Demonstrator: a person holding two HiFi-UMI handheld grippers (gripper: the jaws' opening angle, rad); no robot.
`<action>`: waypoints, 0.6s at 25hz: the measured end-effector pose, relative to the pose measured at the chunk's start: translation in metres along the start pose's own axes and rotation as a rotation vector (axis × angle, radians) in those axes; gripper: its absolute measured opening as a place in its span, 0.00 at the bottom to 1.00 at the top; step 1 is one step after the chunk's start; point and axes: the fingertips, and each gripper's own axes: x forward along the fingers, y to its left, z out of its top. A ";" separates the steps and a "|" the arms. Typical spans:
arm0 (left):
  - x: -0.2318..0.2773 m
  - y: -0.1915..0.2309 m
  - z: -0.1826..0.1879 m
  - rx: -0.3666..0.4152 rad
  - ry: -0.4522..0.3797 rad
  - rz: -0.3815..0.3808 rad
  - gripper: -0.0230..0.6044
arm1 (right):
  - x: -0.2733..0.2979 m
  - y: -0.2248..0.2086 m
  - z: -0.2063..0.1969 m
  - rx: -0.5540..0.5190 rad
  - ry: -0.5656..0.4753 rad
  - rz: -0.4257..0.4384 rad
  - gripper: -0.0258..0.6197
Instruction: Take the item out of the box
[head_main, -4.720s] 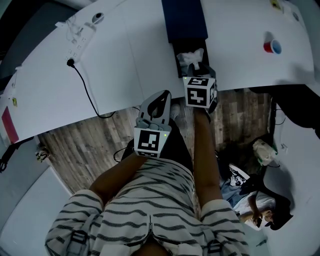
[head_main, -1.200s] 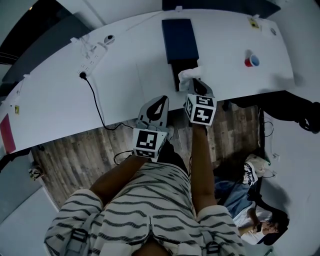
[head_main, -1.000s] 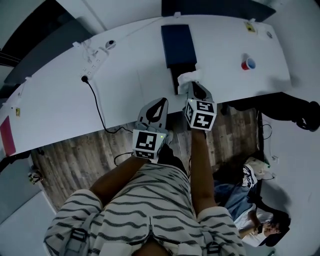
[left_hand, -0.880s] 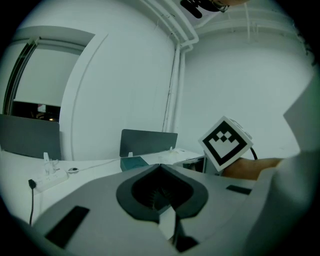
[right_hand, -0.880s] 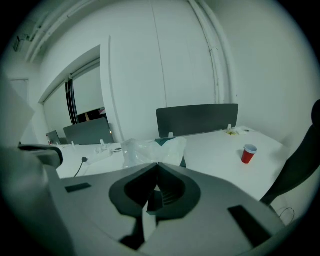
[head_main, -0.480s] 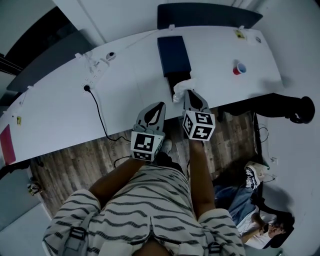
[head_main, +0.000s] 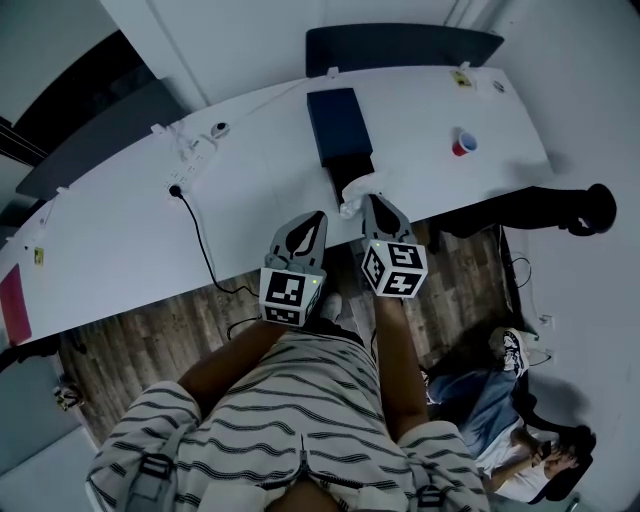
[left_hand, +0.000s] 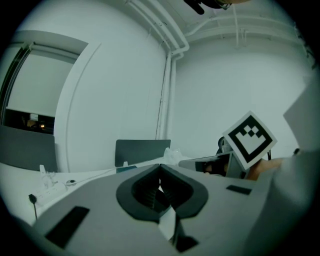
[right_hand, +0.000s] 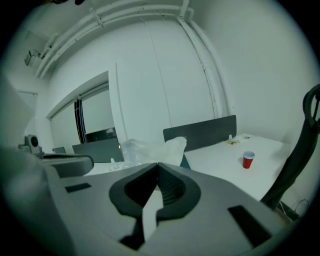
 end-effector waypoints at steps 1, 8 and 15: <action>-0.002 -0.001 0.001 0.002 -0.004 -0.002 0.08 | -0.003 0.002 0.001 -0.004 -0.007 -0.001 0.07; -0.009 -0.002 0.011 0.022 -0.030 -0.006 0.08 | -0.024 0.016 0.011 -0.027 -0.069 0.004 0.07; -0.012 -0.005 0.021 0.055 -0.065 -0.020 0.08 | -0.038 0.029 0.016 -0.033 -0.104 0.008 0.07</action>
